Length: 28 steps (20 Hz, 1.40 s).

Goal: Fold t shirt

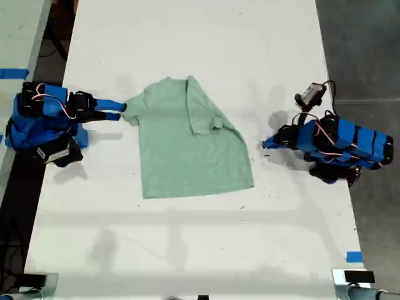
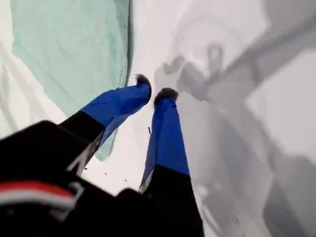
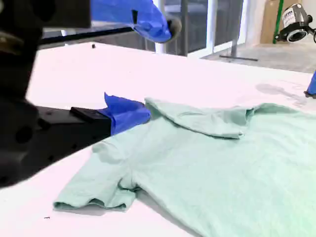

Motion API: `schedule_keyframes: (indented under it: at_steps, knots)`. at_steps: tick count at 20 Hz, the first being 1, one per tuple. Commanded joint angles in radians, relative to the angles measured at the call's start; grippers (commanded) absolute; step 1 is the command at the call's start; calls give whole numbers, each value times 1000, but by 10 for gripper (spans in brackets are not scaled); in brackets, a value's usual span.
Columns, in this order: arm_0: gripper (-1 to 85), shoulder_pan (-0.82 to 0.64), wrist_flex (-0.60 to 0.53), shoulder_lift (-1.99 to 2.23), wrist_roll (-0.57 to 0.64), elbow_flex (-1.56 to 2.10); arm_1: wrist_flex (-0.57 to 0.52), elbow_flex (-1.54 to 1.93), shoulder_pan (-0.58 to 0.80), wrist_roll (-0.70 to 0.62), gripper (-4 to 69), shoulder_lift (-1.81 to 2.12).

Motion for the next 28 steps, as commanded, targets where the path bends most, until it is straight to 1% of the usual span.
schedule_keyframes:
  at_steps: [1, 3, 4, 5, 8, 9, 10, 11, 12, 14, 16, 18, 20, 23, 28]
  knots:
    - [210, 2, -18, 8, -12, -5, -17, 55, 6, 5, 59, 8]
    - [177, -14, -20, 8, -17, -5, -17, 55, 6, 5, 59, 8]
    - [206, -17, -17, 6, -35, -17, -17, 55, 6, 5, 59, 8]
    - [253, -44, -6, -23, -46, -37, -17, 55, 6, 5, 59, 8]
    - [264, -95, 3, -295, -48, -227, -17, 55, 6, 5, 59, 8]
    - [261, -115, 23, -422, -40, -336, -17, 55, 6, 5, 59, 8]
    - [258, -140, 67, -568, -38, -460, -17, 55, 6, 5, 59, 8]
    - [256, -186, 117, -713, -23, -586, -17, 55, 6, 5, 59, 8]
    - [253, -262, 150, -834, 29, -680, -17, 55, 6, 5, 59, 8]
    - [245, -394, 153, -1009, 110, -750, -17, 55, 6, 5, 59, 8]
    - [233, -479, 133, -1160, 143, -729, -17, 55, 6, 5, 59, 8]
    - [258, -514, 81, -1275, 144, -669, -17, 55, 6, 5, 59, 8]
    - [276, -543, -29, -1307, 152, -537, -17, 55, 6, 5, 59, 8]
    - [275, -591, -199, -1312, 202, -345, -17, 55, 6, 5, 59, 8]
    - [282, -609, -236, -1457, 218, -319, -17, 55, 6, 5, 59, 8]
